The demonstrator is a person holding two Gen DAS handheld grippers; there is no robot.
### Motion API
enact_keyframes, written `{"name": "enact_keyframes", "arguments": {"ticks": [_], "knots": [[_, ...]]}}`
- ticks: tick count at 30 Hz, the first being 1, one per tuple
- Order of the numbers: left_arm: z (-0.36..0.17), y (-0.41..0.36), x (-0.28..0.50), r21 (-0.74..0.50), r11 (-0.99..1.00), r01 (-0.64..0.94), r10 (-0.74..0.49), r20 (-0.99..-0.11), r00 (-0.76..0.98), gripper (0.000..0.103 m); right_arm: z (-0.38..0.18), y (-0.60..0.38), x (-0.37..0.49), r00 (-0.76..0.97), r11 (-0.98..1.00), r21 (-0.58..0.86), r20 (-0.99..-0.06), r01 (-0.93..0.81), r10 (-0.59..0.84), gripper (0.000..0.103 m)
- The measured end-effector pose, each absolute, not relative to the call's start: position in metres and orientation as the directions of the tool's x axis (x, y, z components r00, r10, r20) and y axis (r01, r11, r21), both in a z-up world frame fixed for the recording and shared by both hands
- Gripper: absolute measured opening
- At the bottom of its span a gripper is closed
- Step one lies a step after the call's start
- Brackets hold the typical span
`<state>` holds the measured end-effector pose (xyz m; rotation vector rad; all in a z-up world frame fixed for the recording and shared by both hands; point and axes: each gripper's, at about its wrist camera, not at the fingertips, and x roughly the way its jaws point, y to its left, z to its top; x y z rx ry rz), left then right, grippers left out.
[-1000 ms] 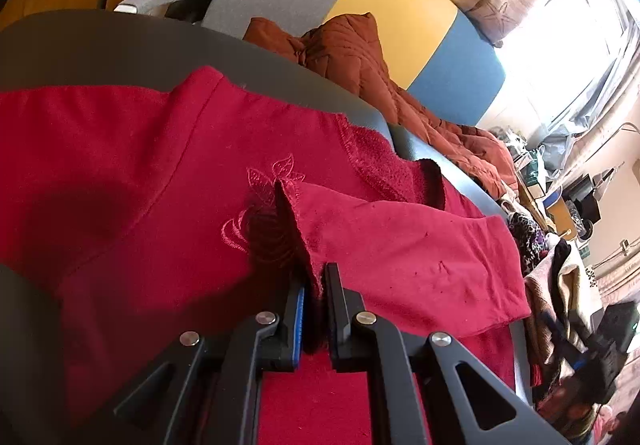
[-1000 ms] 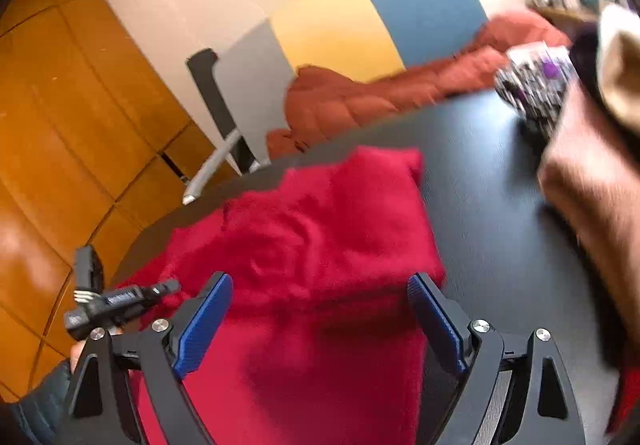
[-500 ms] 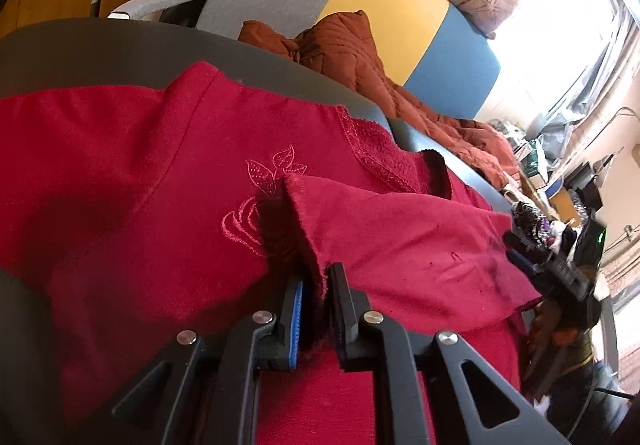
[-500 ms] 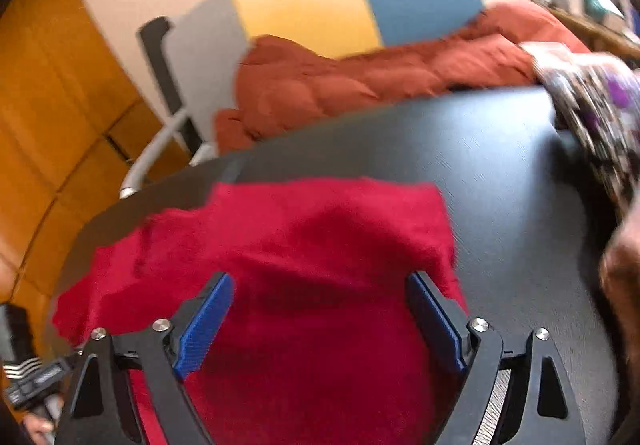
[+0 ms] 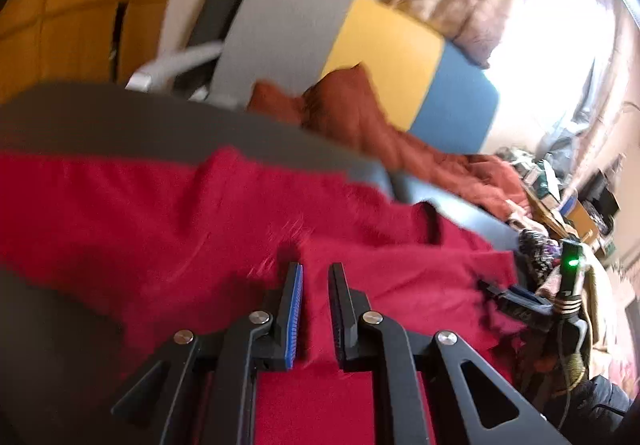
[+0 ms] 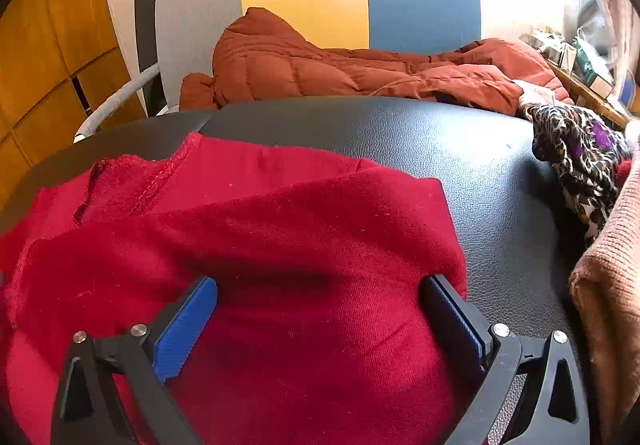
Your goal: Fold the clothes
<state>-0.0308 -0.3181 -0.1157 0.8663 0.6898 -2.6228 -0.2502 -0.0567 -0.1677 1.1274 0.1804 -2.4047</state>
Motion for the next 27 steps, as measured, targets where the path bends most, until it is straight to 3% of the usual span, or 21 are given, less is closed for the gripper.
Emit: {"name": "enact_keyframes", "arguments": {"ticks": [3, 6, 9, 12, 18, 27], "knots": [[-0.110, -0.305, -0.053, -0.305, -0.882, 0.359, -0.102, -0.620, -0.778, 0.013, -0.168, -0.056, -0.250, -0.550, -0.878, 0.076, -0.754, 0.472, -0.360, 0.103], [-0.131, -0.296, -0.079, -0.264, -0.900, 0.347, -0.084, -0.675, -0.733, 0.013, -0.167, -0.055, -0.250, -0.545, -0.876, 0.092, -0.751, 0.473, -0.373, 0.103], [-0.159, -0.294, -0.097, -0.247, -0.897, 0.367, -0.075, -0.732, -0.677, 0.013, -0.161, -0.042, -0.251, -0.518, -0.851, 0.195, -0.720, 0.487, -0.462, 0.103], [-0.165, -0.305, -0.094, -0.338, -0.866, 0.368, -0.022, -0.710, -0.704, 0.013, -0.154, -0.026, -0.252, -0.487, -0.809, 0.305, -0.673, 0.503, -0.556, 0.103], [-0.170, -0.309, -0.094, -0.384, -0.851, 0.358, 0.007, -0.690, -0.724, 0.013, -0.130, -0.022, -0.252, -0.481, -0.761, 0.340, -0.616, 0.552, -0.624, 0.103], [-0.171, -0.306, -0.089, -0.395, -0.847, 0.356, 0.010, -0.681, -0.732, 0.013, -0.156, -0.057, -0.298, -0.484, -0.825, 0.262, -0.706, 0.500, -0.517, 0.103]]}}
